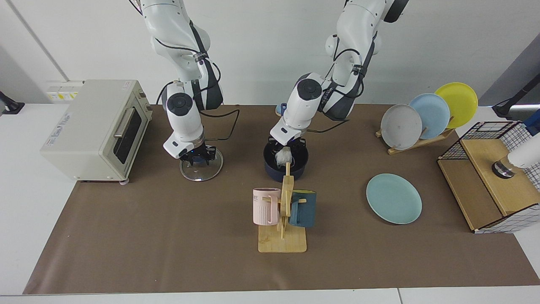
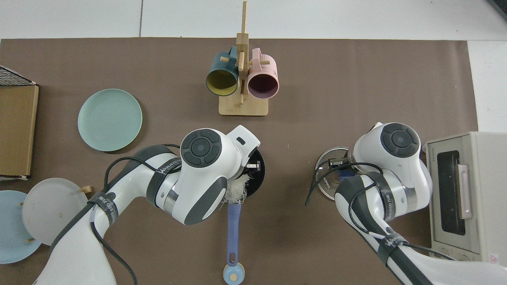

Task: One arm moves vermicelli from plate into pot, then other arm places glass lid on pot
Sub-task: 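Carry the vermicelli over the black pot with the left gripper and release, then withdraw the left gripper toward the green plate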

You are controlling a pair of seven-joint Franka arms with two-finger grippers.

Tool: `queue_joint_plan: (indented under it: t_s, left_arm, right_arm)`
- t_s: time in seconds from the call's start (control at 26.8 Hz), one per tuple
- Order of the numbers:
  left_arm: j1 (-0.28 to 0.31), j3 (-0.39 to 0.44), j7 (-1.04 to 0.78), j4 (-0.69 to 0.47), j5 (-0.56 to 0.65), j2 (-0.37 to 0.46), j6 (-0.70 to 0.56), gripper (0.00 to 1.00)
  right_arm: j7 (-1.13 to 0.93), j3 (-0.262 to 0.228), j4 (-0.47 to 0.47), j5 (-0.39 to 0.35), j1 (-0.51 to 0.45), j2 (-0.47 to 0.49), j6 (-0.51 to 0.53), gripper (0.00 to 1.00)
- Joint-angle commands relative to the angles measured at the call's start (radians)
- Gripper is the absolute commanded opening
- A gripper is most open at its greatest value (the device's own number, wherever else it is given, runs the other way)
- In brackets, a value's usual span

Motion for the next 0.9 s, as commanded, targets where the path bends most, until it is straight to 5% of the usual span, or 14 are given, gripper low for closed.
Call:
queue_joint_plan:
  t_s: [0.0, 0.15, 0.52, 0.86]
  left_arm:
    - [0.004, 0.008, -0.016, -0.016, 0.003, 0.000, 0.039, 0.77]
    - [0.005, 0.013, -0.012, -0.013, 0.003, 0.004, 0.039, 1.00]
    - [0.019, 0.081, -0.010, 0.116, 0.003, -0.029, -0.095, 1.00]
    - [0.044, 0.201, 0.043, 0.310, 0.015, -0.060, -0.347, 1.00]
  right_arm:
    - [0.025, 0.004, -0.005, -0.011, -0.001, -0.013, 0.015, 0.21]
    - [0.039, 0.004, 0.021, -0.011, -0.001, -0.011, 0.000, 0.14]
    - [0.034, 0.004, 0.052, -0.004, 0.010, -0.010, -0.052, 0.15]
    - [0.026, 0.004, 0.026, -0.005, 0.002, -0.010, -0.043, 0.46]
